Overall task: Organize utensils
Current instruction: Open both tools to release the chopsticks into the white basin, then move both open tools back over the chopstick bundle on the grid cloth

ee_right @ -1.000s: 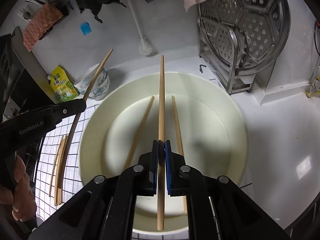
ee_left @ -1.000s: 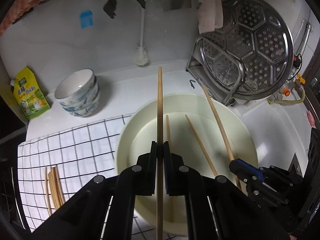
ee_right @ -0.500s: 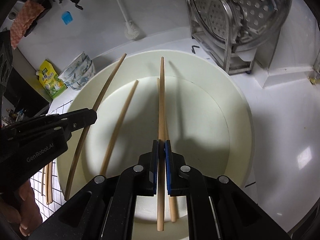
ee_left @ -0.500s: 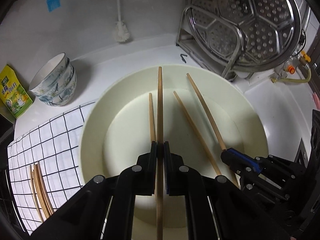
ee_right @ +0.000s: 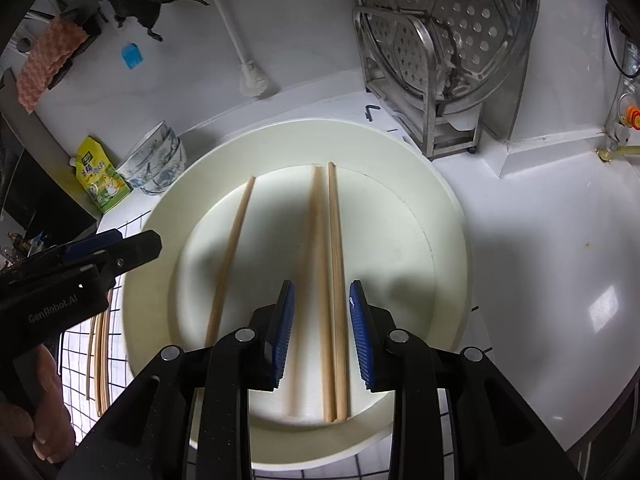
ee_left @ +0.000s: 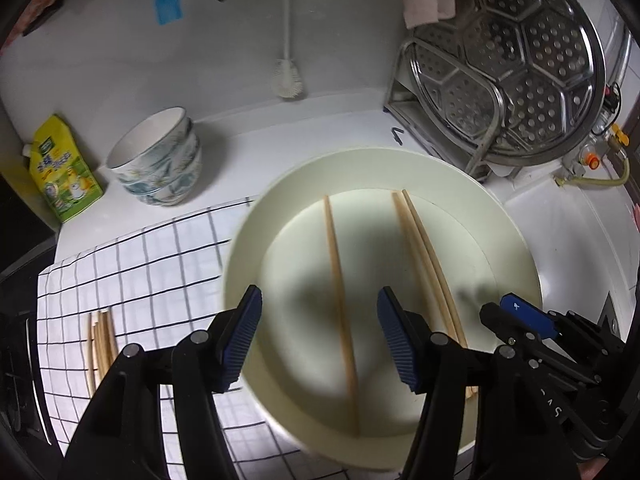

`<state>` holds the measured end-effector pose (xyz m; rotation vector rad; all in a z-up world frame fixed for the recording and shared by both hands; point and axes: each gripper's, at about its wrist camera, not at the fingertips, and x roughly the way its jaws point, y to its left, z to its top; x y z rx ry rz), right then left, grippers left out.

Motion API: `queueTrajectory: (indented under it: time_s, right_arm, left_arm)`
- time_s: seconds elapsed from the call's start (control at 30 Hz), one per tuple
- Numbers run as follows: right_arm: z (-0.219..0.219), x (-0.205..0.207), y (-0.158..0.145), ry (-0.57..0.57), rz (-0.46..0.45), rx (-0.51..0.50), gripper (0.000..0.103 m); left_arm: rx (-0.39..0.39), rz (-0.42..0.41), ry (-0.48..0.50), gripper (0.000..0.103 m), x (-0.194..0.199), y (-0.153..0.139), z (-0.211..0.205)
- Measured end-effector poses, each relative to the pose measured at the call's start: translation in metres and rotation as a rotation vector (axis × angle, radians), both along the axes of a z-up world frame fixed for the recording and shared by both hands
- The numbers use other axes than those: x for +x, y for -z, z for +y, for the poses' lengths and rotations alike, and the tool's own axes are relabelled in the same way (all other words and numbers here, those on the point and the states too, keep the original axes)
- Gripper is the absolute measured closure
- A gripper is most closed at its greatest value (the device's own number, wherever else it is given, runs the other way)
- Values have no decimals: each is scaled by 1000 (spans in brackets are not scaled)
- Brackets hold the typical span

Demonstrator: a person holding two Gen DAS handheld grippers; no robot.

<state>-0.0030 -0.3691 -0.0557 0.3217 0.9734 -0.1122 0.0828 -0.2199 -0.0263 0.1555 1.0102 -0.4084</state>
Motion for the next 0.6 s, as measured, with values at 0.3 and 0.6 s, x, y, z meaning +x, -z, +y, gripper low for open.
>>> queueTrajectory:
  time_s: [0.3,0.6]
  right_arm:
    - [31,-7,-16,-29,-24,-5,75]
    - [72,-17,-26,-58,-29,-15,75]
  left_arm:
    - [-4,-8,-17,44,-16,-11,38]
    - [-11,-21,-39,43,-30,-20,83]
